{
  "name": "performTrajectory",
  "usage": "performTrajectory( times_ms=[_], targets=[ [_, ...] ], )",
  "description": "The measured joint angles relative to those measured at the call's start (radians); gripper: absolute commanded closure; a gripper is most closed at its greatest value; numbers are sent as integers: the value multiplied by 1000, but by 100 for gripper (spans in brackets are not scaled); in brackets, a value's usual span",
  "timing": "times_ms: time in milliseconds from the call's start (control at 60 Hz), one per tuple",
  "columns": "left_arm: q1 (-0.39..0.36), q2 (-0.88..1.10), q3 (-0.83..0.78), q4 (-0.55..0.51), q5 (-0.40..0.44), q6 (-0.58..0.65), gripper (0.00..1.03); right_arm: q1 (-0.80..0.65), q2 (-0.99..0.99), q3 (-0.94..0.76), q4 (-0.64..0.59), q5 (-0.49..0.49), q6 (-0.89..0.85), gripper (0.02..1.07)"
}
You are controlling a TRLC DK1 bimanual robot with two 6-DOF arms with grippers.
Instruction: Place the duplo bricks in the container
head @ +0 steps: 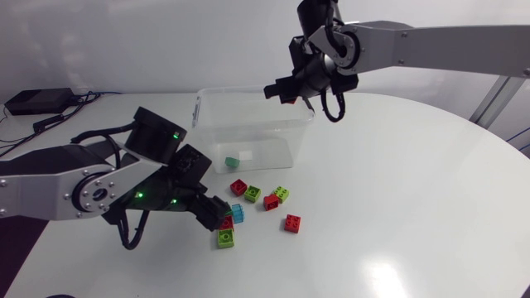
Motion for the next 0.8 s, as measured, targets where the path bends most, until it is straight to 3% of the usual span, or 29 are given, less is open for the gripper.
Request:
performTrajectory(
  times_ms=[100,167,317,600,800],
  targets=[
    [-13,35,0,0,1,-26,16,0,52,41,0,19,-10,19],
    [-19,60,0,0,1,-41,16,1,68,52,0,28,-12,9],
    [-42,105,0,-19,3,-56,16,11,33,12,-6,43,-12,7],
    [-50,183,13,-112,2,-105,16,29,-266,-288,7,54,-12,7],
    [-77,237,90,-177,0,-175,16,29,-355,-444,27,54,-12,7]
  ],
)
